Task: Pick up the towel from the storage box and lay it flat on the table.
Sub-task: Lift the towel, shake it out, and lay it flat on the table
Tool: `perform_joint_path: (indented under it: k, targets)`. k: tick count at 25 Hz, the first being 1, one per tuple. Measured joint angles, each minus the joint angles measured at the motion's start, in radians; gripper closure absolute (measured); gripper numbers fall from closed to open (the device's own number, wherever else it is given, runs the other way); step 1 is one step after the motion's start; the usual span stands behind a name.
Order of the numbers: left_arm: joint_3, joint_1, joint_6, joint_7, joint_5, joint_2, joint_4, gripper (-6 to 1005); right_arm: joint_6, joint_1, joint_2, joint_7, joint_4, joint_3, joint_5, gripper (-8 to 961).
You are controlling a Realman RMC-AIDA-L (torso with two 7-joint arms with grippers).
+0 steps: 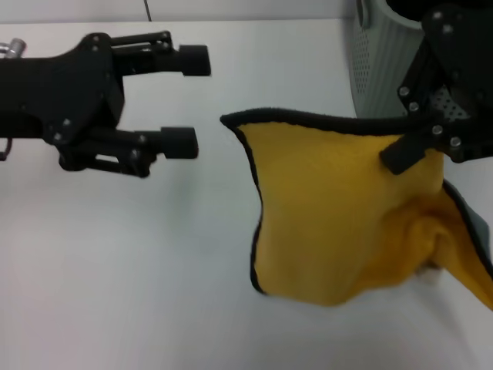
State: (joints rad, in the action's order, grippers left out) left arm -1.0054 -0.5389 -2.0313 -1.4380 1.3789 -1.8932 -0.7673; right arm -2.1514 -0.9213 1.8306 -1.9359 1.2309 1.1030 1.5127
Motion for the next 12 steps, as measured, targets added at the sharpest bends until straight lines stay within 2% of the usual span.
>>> perform_joint_path:
  k: [7,12]
  targets:
    - [-0.034,-0.008,-0.002,0.002,-0.009,-0.013,-0.002,169,0.003,-0.005,0.003,0.003,-0.008,-0.012,0.01,930]
    - [-0.042,-0.011,-0.002,0.007,-0.018,-0.042,-0.022,169,0.006,-0.007,0.01,0.016,-0.011,-0.014,0.021,929]
